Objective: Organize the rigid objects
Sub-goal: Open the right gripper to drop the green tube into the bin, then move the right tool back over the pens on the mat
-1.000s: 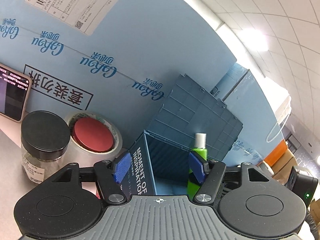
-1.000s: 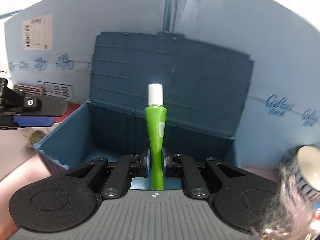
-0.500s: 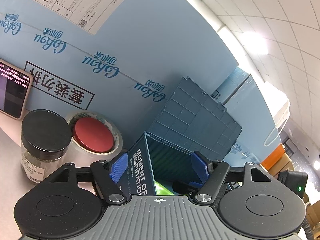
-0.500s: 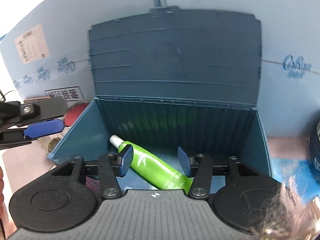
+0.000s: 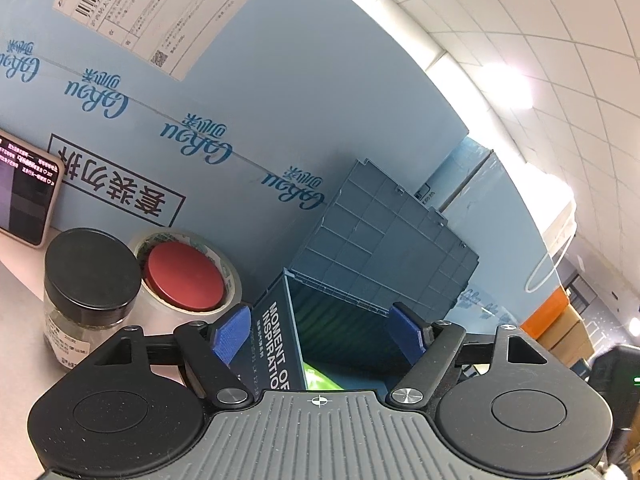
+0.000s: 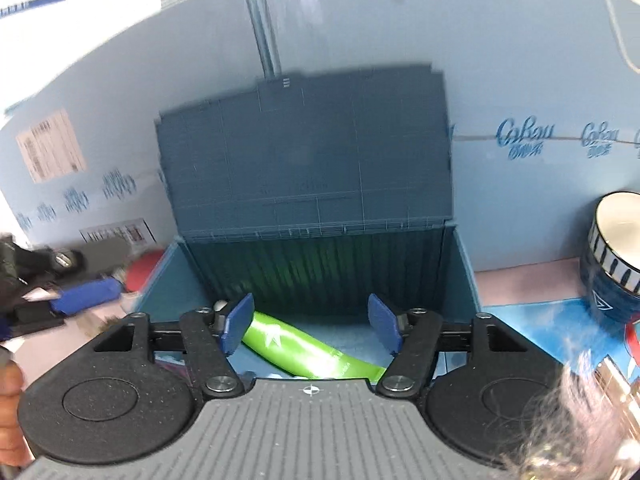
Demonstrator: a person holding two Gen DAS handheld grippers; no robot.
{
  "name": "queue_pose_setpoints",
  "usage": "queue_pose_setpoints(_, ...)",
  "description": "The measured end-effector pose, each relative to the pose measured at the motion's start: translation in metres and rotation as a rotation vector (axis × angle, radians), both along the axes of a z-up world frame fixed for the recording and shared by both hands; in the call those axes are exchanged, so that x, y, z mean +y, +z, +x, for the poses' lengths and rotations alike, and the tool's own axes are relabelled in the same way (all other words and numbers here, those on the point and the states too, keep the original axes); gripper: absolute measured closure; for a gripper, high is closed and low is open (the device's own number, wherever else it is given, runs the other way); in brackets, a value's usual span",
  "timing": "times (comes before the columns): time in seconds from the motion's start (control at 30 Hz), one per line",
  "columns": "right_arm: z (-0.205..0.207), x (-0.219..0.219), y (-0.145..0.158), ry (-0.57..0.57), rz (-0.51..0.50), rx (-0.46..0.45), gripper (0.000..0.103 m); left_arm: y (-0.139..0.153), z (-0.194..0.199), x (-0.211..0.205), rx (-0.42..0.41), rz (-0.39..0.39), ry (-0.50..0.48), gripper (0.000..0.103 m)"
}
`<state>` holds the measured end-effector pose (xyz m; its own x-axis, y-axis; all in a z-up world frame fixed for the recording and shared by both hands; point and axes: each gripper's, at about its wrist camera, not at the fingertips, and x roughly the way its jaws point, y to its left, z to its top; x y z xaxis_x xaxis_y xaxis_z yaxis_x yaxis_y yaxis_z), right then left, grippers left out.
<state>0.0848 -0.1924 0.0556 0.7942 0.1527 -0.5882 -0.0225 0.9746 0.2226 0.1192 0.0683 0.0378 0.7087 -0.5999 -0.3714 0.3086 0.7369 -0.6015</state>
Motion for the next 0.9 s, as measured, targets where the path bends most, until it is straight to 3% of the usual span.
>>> queue_pose_setpoints(0.1,-0.018,-0.007,0.011,-0.023,0.039,-0.083,0.021,0.004,-0.005,0.000,-0.023,0.009,0.013,0.021)
queue_pose_setpoints(0.47,-0.110,-0.038,0.037,-0.134,0.131,-0.319,0.004,0.031,-0.049,-0.021,-0.170,0.082,-0.031,0.013)
queue_pose_setpoints(0.67,-0.147,-0.056,0.038,-0.184,0.090,-0.356,0.002,0.030,-0.084,-0.046,-0.222,0.168,-0.116,0.011)
queue_pose_setpoints(0.9,-0.187,-0.068,0.029,-0.194,0.032,-0.369,0.002,0.008,-0.104,-0.066,-0.228,0.169,-0.217,0.010)
